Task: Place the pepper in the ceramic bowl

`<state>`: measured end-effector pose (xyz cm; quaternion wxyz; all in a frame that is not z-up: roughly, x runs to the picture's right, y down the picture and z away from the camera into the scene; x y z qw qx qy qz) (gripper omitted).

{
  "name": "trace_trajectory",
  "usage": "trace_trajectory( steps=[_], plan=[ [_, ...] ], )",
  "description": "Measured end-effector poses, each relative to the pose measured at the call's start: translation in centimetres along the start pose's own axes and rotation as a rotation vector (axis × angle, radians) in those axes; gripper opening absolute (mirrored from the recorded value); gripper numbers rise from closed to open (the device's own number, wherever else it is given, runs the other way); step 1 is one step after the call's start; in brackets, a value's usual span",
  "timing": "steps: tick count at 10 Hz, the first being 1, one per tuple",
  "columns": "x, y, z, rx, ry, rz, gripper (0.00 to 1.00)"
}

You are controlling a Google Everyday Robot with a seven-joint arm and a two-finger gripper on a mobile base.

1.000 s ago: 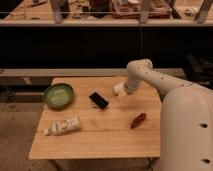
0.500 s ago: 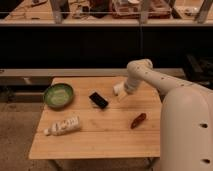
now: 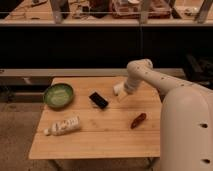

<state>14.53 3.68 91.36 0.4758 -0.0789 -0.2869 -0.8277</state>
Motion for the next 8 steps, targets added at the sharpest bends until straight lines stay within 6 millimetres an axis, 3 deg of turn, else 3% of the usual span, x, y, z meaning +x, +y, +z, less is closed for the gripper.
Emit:
trace_trajectory(
  steps=[8],
  plan=[
    [-0.20, 0.53, -0.10, -0.008, 0.000, 0.025, 0.80]
  ],
)
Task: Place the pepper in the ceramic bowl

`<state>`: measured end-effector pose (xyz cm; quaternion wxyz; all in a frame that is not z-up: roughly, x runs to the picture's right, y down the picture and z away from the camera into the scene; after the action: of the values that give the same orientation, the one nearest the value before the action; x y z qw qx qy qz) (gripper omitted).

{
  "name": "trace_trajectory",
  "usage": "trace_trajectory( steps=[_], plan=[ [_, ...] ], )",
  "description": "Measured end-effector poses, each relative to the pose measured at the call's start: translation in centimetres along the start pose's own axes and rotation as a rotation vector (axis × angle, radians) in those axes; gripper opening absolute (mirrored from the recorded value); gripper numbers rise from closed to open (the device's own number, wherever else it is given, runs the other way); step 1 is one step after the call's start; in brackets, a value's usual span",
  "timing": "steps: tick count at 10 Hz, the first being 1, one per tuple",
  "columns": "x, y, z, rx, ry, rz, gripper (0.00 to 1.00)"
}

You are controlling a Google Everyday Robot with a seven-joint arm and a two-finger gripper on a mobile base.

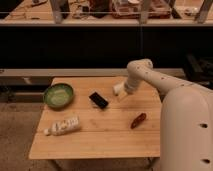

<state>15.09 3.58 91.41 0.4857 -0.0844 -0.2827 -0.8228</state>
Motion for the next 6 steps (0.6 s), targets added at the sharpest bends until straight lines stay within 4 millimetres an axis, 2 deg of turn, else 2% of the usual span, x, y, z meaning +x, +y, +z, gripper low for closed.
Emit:
trace_trajectory(
  steps=[1, 3, 5, 6],
  plan=[
    [-0.5, 0.9, -0.3, -0.012, 0.001, 0.044, 0.80],
    [-2.9, 3.9, -1.2, -0.057, 0.007, 0.188, 0.80],
    [-6.7, 5.9, -1.9, -0.081, 0.005, 0.314, 0.80],
    [-9.5, 6.0, -1.9, -0.071, -0.002, 0.379, 0.80]
  ],
)
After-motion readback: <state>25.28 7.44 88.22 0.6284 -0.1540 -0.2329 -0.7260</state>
